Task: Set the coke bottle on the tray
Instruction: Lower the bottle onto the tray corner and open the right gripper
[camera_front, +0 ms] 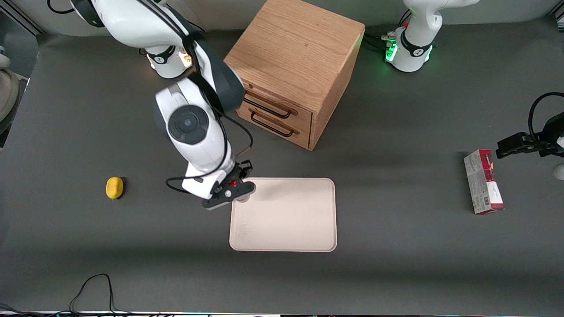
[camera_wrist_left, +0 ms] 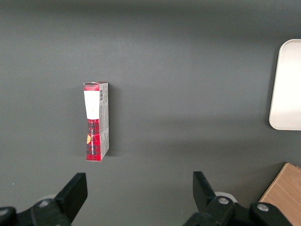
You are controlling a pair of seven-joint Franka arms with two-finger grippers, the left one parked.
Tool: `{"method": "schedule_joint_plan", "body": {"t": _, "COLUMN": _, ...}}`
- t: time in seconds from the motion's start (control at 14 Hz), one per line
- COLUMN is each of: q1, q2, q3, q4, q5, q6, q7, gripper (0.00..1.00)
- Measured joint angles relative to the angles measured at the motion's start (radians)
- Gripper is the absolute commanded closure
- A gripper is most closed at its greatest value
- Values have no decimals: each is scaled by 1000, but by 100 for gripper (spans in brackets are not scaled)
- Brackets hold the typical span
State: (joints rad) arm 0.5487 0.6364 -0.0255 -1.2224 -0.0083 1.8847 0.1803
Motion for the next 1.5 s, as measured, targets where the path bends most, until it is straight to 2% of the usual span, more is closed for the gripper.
{"method": "schedule_joint_plan", "body": {"t": 0.29, "q1": 2, "q2": 1, "q3": 0, "q4": -171, "q5": 0, "q6": 159, "q7": 0, "gripper": 93}}
{"method": "schedule_joint_plan", "body": {"t": 0.57, "q1": 7, "q2": -11, "q3": 0, "q4": -235, "q5": 0, "q6": 194, "q7": 0, "gripper": 92}}
{"method": "schedule_joint_plan", "body": {"t": 0.64, "q1": 7, "q2": -13, "q3": 0, "q4": -241, "q5": 0, "q6": 194, "q7": 0, "gripper": 76}}
{"method": "schedule_joint_plan", "body": {"t": 0.71, "q1": 7, "q2": -16, "q3": 0, "q4": -244, "q5": 0, "q6": 195, "q7": 0, "gripper": 19}}
{"method": "schedule_joint_plan", "body": {"t": 0.79, "q1": 7, "q2": -17, "q3": 0, "q4": -246, "q5": 0, "q6": 195, "q7": 0, "gripper": 0}}
{"method": "schedule_joint_plan", "body": {"t": 1.21, "q1": 7, "q2": -40, "q3": 0, "q4": -236, "q5": 0, "q6": 171, "q7": 2, "gripper": 0}}
{"method": "schedule_joint_plan", "body": {"t": 1.5, "q1": 7, "q2": -71, "q3": 0, "q4": -96, "q5": 0, "q6": -25, "q7": 2, "gripper": 0}}
